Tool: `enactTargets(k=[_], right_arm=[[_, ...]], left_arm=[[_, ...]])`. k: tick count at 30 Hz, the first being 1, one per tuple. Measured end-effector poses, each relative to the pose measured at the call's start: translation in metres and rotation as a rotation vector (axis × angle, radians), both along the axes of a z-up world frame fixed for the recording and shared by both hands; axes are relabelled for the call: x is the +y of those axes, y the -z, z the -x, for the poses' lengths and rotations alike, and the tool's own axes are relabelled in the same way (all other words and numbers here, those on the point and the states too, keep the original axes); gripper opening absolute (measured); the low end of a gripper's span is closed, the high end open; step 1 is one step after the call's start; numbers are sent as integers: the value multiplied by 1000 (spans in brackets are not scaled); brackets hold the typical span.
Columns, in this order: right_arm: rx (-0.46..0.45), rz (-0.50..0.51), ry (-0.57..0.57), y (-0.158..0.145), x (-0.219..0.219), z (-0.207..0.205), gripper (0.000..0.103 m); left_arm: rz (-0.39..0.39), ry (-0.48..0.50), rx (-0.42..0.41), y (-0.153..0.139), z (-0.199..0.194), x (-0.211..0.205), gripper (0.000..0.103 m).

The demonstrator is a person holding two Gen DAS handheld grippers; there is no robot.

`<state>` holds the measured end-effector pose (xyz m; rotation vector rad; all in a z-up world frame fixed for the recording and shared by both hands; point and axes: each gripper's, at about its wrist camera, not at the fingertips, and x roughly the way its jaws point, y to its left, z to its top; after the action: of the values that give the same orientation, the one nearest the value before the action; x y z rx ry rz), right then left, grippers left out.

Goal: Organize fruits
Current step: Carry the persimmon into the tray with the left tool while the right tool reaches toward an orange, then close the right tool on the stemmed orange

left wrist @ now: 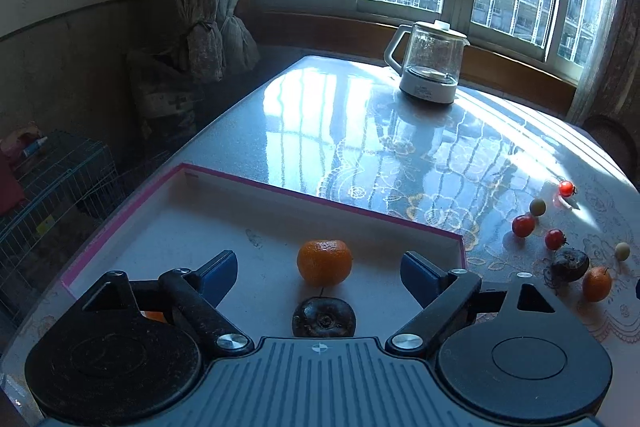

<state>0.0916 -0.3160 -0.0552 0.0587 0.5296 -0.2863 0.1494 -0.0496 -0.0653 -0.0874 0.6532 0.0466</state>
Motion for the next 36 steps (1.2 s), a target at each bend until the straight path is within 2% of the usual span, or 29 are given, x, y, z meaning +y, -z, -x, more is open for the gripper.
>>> enactTargets(k=[2,5,7,9,11,18,21,29,33,36], right_arm=[[17,31,-9,6,-3,-12,97],[53,74,-27,18,-7,-32,95],[82,78,-38,27,-11,-47,91],[120,62,-53,39,-18,-60,80],[148,54,-61,47,-21,-69,75],[178,91,-104,62,-20,-82,75],[195,91,-117,67,-21,-87,69],[173,43,-144,67,-25,-86,55],[151,1,-128,68,-28,-80,43],[137,-16,-108,68,-31,-77,39]], left_arm=[[-3,-10,-20,-5,2,3,95],[-13,-24,-33,-9,2,7,97],[-15,-34,-30,-10,1,9,97],[-16,-49,-23,-9,0,12,97],[-18,-67,-14,-8,-2,15,97],[-21,-112,13,0,-10,19,97],[-21,-113,20,2,-14,17,97],[-7,-116,34,2,-19,13,97],[-1,-117,34,1,-19,14,97],[8,-126,31,-1,-19,16,97]])
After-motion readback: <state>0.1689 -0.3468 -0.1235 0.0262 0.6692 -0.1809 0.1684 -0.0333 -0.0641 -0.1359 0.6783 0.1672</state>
